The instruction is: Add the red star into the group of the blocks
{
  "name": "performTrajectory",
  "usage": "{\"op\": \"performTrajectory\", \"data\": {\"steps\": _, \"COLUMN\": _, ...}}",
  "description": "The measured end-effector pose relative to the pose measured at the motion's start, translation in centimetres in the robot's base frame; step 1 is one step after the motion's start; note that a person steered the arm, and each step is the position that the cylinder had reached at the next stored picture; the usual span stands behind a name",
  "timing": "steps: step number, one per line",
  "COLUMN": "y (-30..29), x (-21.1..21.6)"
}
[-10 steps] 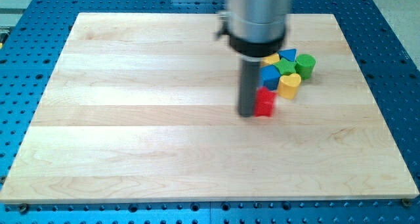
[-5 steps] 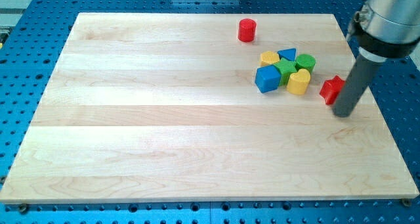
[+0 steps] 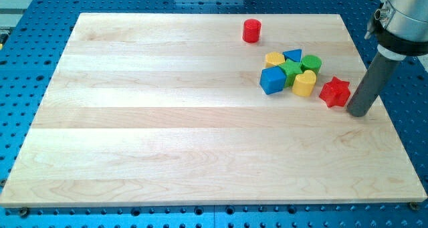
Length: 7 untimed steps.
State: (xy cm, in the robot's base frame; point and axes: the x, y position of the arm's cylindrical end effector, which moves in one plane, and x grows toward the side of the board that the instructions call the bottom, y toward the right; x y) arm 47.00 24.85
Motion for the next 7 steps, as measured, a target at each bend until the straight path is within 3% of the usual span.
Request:
{"op": "performTrajectory", "data": {"steps": 5, "y": -0.4, "x": -4.0}}
{"op": "performTrajectory", "data": {"steps": 6, "y": 0.3, "x": -0.9}}
{"op": "performTrajectory", "data": {"steps": 7, "y": -1.0, "x": -1.4}}
